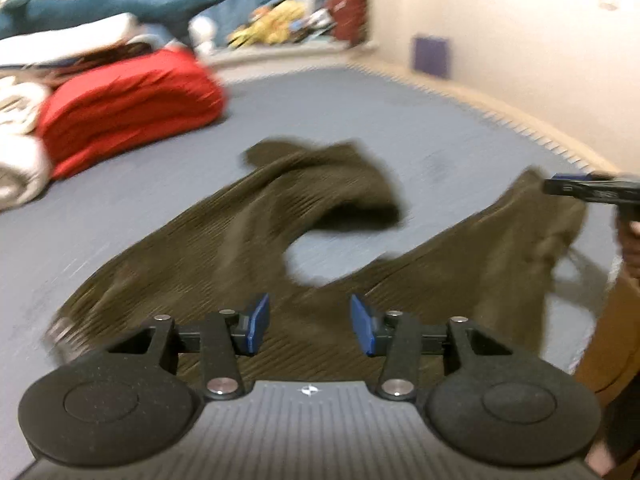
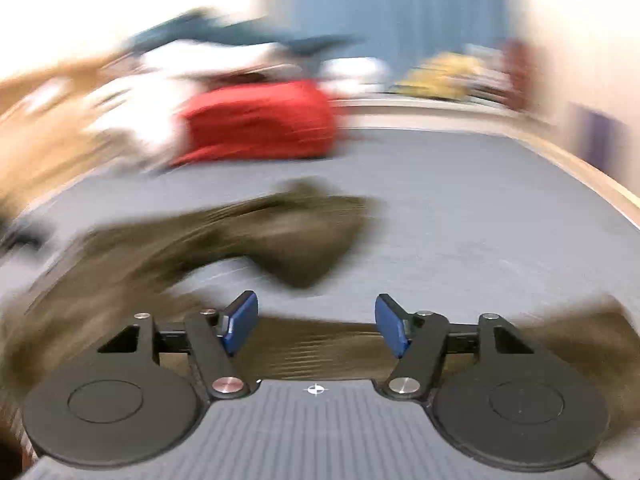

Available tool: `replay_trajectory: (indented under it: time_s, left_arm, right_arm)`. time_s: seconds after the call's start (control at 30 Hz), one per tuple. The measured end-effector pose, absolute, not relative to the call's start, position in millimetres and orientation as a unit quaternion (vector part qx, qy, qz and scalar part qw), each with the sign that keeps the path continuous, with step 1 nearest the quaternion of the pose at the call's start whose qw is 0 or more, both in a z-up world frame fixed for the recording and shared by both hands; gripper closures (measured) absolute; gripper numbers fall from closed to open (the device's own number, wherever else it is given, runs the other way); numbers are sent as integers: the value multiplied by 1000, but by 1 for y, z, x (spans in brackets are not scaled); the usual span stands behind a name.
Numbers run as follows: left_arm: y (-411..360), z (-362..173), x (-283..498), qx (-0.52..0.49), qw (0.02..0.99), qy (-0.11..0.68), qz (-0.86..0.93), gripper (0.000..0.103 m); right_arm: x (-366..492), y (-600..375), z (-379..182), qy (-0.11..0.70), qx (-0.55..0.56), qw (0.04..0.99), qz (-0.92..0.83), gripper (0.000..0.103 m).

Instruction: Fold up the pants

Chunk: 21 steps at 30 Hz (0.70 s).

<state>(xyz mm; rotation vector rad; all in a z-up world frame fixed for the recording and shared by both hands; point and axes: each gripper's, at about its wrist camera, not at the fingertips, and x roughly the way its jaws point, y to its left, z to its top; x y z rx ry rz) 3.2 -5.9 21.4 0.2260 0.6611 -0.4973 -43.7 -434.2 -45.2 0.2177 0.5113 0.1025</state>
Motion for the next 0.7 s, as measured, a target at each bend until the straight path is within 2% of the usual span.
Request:
replay_trajectory:
  time_s: [0.07, 0.17, 0.27, 0.37, 0.47, 0.53, 0.7]
  left_arm:
    - [-26, 30, 2, 110, 907, 304, -268, 81]
    - [-52, 40, -7, 100, 908, 289, -287, 89]
    - [-72, 37, -21, 91, 900, 294, -308, 89]
    - [-92, 20, -31, 113, 892, 303, -317, 89]
    - [-105, 5, -32, 129, 887, 311, -317, 89]
    - [-103, 1, -34, 133, 887, 312, -314, 88]
    - [-95, -4, -30, 133, 887, 318, -307, 87]
  right_arm:
    - [-44, -492, -50, 256, 153, 953, -48, 36]
    - [-55, -574, -64, 261, 245, 914, -190, 36]
    - [-74, -635, -87, 263, 302, 871, -285, 34]
    - [-80, -668, -121, 270, 375, 843, -277, 37]
    - [-79, -689, -154, 269, 468, 805, -246, 55]
    - [-71, -693, -166, 279, 481, 794, -248, 63]
    - [-60, -692, -170, 263, 478, 804, -238, 71]
